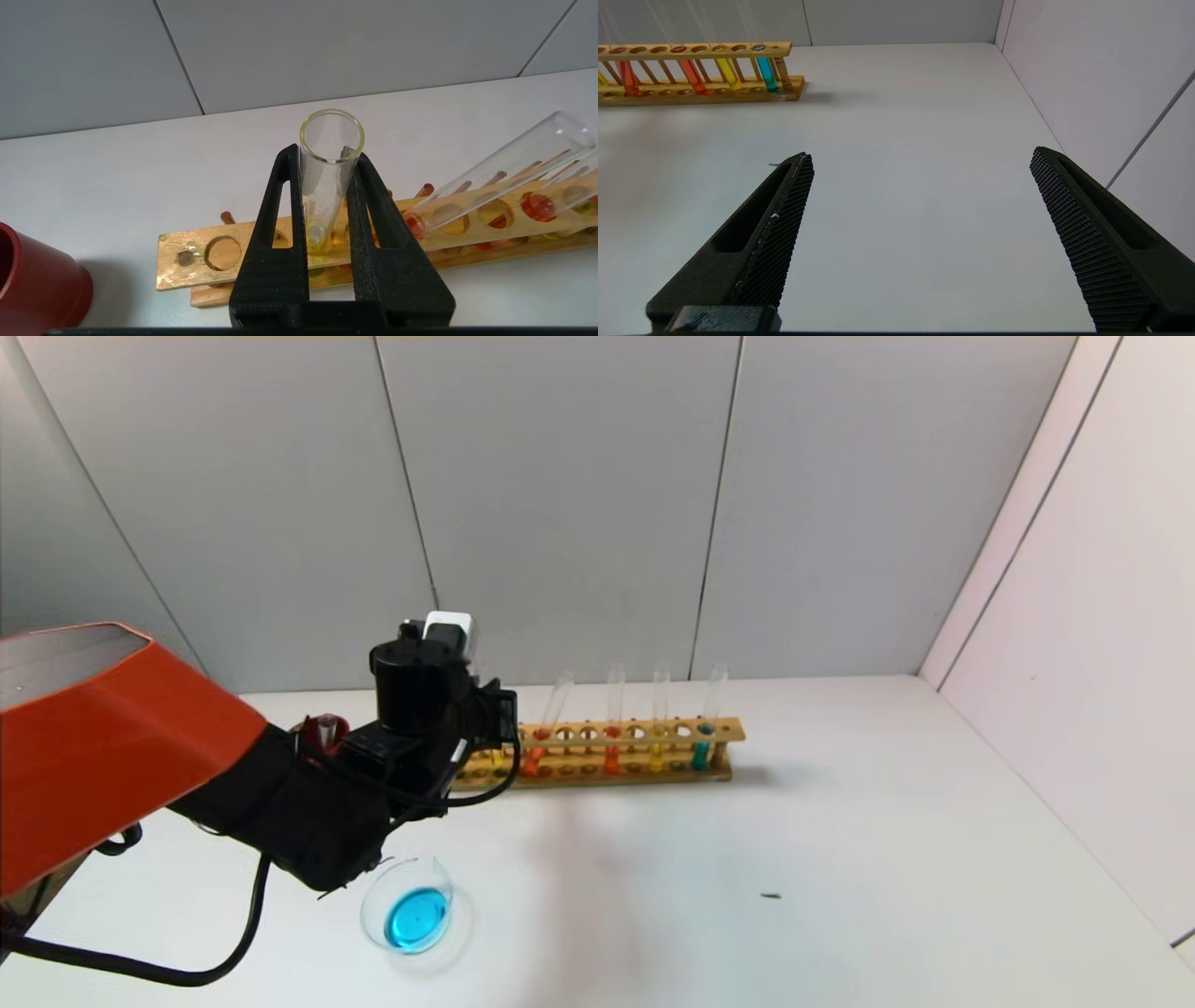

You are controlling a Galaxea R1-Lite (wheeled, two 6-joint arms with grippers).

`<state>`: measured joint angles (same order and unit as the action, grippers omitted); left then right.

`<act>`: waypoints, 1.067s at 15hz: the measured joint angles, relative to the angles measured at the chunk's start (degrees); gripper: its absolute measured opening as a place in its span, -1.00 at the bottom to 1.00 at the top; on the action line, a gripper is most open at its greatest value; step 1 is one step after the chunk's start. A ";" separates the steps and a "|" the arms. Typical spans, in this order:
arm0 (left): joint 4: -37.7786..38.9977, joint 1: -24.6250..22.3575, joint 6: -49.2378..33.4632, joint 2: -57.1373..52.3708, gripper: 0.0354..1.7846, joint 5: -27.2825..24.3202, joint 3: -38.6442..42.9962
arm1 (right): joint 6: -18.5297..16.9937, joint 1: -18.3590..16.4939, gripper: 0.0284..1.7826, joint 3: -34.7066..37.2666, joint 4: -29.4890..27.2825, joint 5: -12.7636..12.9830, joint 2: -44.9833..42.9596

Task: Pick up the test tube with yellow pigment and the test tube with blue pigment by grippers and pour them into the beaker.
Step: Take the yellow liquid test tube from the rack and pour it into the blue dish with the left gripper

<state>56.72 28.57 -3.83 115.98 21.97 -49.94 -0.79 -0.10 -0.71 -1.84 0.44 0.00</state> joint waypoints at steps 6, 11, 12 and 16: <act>-9.81 -0.20 -0.16 -4.96 -0.70 0.09 -4.24 | 0.02 0.00 0.91 0.00 0.00 0.00 0.00; -16.29 -0.27 -0.07 -8.48 -0.70 1.10 -7.72 | 0.02 0.00 0.91 0.00 0.00 0.00 0.00; -17.62 -0.27 -0.05 -8.98 -0.70 1.56 -8.87 | 0.02 0.00 0.91 0.00 0.00 0.00 0.00; -20.70 -0.20 0.37 -11.37 -0.70 2.23 -11.33 | 0.00 0.00 0.91 0.00 0.00 0.00 0.00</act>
<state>36.02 28.38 -3.46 104.61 24.20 -61.27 -0.79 -0.10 -0.71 -1.84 0.44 0.00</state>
